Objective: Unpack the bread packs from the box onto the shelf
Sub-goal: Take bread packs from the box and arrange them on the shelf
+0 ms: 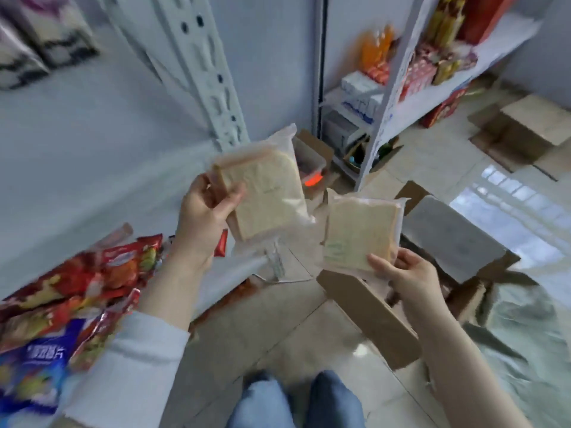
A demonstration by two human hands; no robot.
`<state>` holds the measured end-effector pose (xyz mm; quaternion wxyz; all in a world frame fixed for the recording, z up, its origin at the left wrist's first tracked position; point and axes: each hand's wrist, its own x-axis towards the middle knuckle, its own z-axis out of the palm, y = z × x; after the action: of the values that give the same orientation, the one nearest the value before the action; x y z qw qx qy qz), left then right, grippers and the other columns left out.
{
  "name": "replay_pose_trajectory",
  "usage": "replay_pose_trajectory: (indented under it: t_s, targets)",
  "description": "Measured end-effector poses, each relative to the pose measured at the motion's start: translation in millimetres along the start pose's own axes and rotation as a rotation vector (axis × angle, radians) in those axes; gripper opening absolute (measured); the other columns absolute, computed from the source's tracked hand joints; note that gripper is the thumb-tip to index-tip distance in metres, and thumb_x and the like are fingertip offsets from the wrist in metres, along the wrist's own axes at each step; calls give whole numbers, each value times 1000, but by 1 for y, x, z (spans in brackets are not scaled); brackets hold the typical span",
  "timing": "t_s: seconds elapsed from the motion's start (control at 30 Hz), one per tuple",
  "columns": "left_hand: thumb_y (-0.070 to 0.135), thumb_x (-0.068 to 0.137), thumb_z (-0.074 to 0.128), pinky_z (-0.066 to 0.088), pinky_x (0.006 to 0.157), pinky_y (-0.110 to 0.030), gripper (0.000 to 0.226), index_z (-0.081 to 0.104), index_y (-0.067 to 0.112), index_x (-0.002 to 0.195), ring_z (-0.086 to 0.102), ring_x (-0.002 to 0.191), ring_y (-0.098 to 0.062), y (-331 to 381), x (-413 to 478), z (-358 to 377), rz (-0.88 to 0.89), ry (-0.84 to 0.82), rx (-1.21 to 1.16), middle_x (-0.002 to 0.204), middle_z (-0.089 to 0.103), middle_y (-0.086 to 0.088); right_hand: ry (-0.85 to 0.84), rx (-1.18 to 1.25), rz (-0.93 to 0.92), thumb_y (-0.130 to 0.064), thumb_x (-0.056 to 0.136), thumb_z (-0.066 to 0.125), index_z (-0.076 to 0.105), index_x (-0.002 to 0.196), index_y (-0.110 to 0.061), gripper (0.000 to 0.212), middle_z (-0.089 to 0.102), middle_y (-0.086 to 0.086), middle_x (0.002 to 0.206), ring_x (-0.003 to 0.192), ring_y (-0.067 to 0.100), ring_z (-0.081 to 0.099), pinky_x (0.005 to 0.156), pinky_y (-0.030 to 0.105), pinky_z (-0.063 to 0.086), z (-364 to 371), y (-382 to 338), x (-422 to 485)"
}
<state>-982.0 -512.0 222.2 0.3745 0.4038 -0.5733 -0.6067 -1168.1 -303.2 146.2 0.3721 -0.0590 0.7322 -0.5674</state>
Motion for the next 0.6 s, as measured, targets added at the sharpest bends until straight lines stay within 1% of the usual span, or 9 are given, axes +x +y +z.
replay_pose_trajectory:
  t_s: [0.07,0.17,0.23,0.3,0.4,0.47,0.53,0.6]
  targets:
    - [4,84,62,53,72,-18,18,57,21,91,66,77,0,40,-8,-49,79,65,-9,83,70,11,-124,-21,-98,-18,68,79,65,94,-12,30,72,2,87,75,14,70,59,20,56,43,-35,-24]
    - [4,84,61,53,76,-20,20,56,21,93,65,80,0,89,-19,-130,182,166,0,92,66,7,-274,-47,-216,-15,69,78,66,87,-15,22,73,0,82,70,11,70,64,21,57,117,-77,-57]
    - [8,85,61,52,77,-20,19,55,22,96,64,83,0,111,-26,-190,233,241,5,95,65,6,-359,-43,-289,-12,70,77,65,82,-16,18,72,-2,78,66,8,69,59,17,55,171,-96,-78]
    - [10,85,62,51,77,-20,20,55,24,97,64,85,-1,126,-34,-251,268,310,6,97,65,7,-424,-53,-343,-9,71,76,65,80,-14,15,72,-1,75,64,9,68,60,20,55,226,-108,-99]
    - [10,86,61,50,68,-14,18,55,24,95,64,82,2,134,-42,-340,275,407,14,97,65,8,-501,-105,-386,-10,73,76,65,79,-16,14,72,-5,69,61,9,67,62,21,56,304,-111,-125]
    - [8,86,60,50,61,-12,18,54,23,92,64,77,0,131,-42,-393,253,470,17,94,64,5,-551,-124,-391,-12,72,77,65,80,-14,14,72,-1,72,62,11,67,61,22,55,353,-108,-135]
    - [5,87,59,50,57,-14,18,54,22,90,65,71,0,125,-35,-436,220,513,-1,91,64,2,-589,-128,-412,-10,73,76,63,77,-13,13,70,-3,68,57,5,63,55,16,50,399,-106,-140]
    - [4,86,59,51,59,-19,19,54,22,90,65,69,-1,118,-22,-467,188,545,-20,89,64,1,-610,-143,-423,-8,74,74,61,73,-14,15,67,-9,59,50,-2,58,48,10,43,439,-107,-139]
